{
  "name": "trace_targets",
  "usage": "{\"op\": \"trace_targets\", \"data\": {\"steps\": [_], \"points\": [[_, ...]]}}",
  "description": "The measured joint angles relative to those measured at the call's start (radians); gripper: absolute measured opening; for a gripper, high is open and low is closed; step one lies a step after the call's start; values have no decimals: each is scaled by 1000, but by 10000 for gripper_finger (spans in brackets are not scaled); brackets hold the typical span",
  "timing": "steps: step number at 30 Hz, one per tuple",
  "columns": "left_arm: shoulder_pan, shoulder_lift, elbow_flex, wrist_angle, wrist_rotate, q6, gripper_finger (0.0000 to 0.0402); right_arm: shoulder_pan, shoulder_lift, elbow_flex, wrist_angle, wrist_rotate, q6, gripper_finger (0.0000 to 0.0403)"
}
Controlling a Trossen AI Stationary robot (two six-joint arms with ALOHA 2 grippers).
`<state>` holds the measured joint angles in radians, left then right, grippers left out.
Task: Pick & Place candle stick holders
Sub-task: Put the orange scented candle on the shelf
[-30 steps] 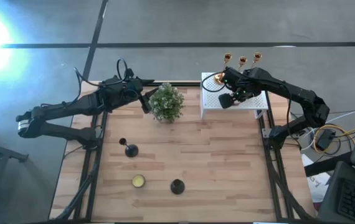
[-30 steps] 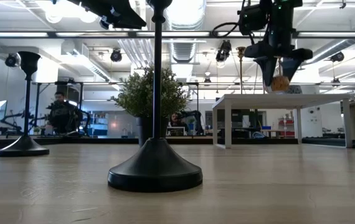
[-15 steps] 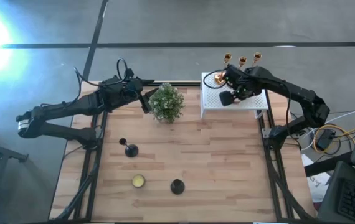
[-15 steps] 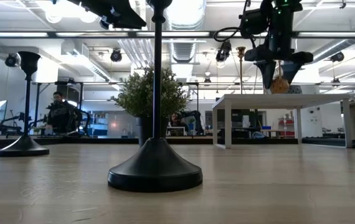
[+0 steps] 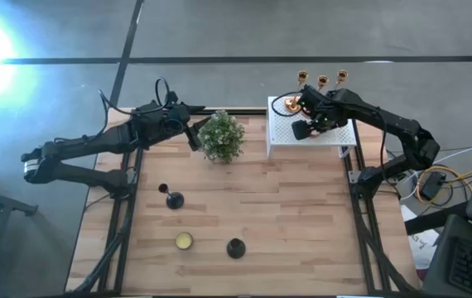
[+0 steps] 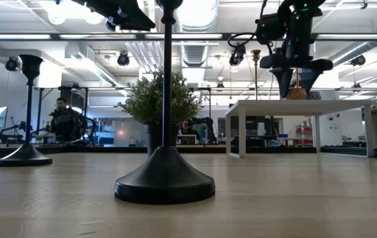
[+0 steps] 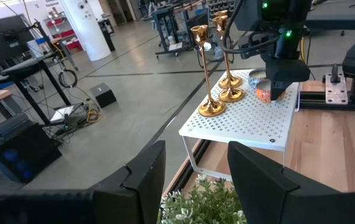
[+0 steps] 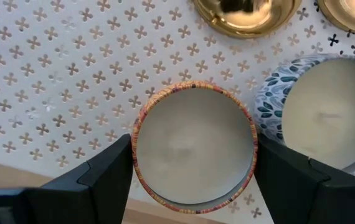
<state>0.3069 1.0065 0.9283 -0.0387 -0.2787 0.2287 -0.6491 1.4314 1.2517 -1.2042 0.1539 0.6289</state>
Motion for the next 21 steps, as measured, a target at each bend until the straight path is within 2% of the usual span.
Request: {"op": "trace_targets", "data": {"steps": [4,12,21], "points": [[0,0,0,0,0,0,179,1,1,1,7,3,0,276],[0,0,0,0,0,0,179,1,5,-3,1,3,-15,335],[0,0,0,0,0,0,179,18,4,-5,-4,0,-13,315]]}}
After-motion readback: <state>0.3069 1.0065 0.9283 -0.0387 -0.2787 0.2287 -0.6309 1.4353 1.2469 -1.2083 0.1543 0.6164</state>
